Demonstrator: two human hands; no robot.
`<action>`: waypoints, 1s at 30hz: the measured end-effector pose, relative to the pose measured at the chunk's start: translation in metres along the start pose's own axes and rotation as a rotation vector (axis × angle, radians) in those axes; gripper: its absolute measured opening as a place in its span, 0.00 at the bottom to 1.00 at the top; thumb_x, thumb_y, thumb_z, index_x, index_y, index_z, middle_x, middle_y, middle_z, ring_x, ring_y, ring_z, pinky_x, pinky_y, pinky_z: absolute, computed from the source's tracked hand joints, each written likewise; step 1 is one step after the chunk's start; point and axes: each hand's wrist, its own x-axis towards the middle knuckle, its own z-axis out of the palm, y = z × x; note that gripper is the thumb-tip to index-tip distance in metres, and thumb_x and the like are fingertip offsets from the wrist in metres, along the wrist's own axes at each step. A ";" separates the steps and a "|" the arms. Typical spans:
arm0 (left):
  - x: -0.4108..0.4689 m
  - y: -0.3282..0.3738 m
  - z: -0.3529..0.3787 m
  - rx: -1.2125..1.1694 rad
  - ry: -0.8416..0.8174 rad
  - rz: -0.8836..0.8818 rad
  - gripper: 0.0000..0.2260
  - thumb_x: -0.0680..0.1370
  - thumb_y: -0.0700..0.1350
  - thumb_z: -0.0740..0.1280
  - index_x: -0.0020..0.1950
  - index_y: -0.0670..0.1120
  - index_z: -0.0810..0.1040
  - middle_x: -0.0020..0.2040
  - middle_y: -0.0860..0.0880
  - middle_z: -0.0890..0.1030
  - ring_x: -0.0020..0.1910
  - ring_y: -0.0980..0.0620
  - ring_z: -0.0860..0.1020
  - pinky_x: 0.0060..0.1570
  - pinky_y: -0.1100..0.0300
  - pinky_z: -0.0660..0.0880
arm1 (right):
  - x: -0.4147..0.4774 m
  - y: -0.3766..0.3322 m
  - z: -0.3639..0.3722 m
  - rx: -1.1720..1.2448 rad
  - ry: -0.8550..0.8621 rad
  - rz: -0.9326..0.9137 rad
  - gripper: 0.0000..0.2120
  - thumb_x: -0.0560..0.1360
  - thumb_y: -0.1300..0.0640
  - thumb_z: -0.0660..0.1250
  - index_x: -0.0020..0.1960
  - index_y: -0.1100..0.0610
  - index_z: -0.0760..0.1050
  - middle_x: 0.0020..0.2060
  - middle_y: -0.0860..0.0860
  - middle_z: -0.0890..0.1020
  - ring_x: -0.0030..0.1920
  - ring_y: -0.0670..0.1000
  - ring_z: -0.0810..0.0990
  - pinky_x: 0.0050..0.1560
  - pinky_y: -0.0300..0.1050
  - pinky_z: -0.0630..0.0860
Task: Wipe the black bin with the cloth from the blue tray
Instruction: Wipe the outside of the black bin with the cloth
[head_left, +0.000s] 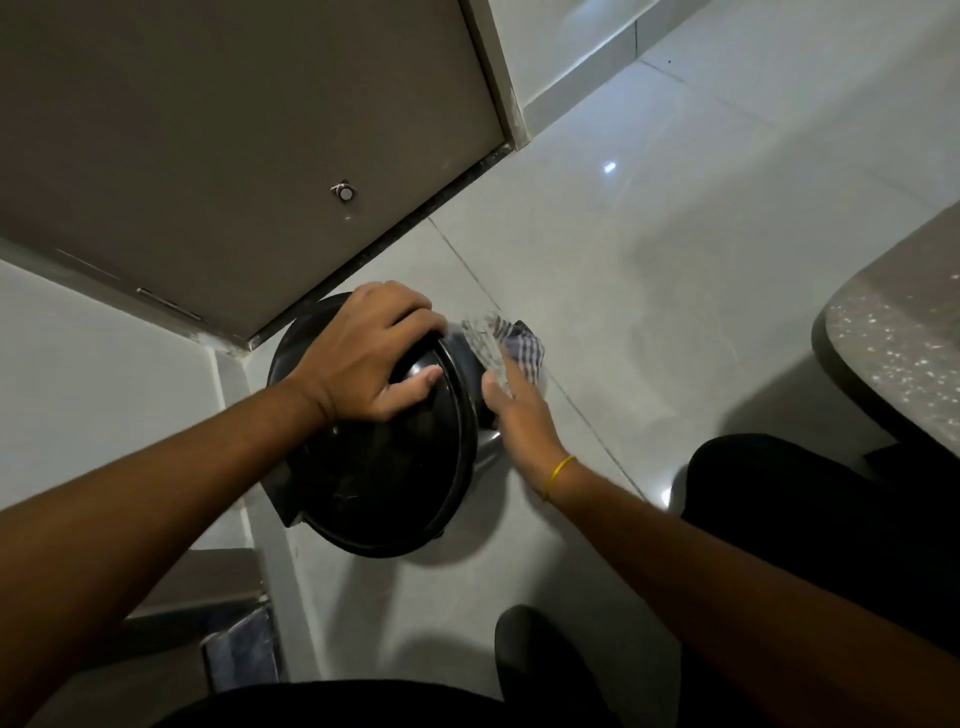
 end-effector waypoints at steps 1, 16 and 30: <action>-0.002 -0.006 0.000 -0.008 0.005 -0.016 0.22 0.80 0.57 0.61 0.61 0.41 0.81 0.55 0.40 0.81 0.55 0.38 0.79 0.58 0.42 0.75 | -0.010 0.004 0.002 0.010 -0.019 -0.033 0.27 0.85 0.46 0.60 0.83 0.45 0.62 0.82 0.45 0.68 0.81 0.45 0.65 0.83 0.46 0.61; -0.061 -0.038 0.001 -0.093 0.151 -0.310 0.22 0.79 0.55 0.60 0.60 0.40 0.81 0.57 0.42 0.81 0.58 0.40 0.78 0.59 0.43 0.74 | -0.030 -0.005 0.043 -0.047 -0.124 -0.140 0.27 0.85 0.50 0.60 0.82 0.39 0.61 0.82 0.37 0.63 0.84 0.41 0.58 0.86 0.50 0.55; -0.034 -0.015 0.002 0.073 -0.068 0.316 0.18 0.79 0.56 0.67 0.54 0.43 0.84 0.52 0.42 0.83 0.50 0.40 0.81 0.61 0.40 0.73 | -0.032 0.006 0.037 -0.088 -0.161 -0.211 0.27 0.85 0.53 0.59 0.83 0.44 0.59 0.83 0.45 0.65 0.83 0.39 0.60 0.85 0.44 0.56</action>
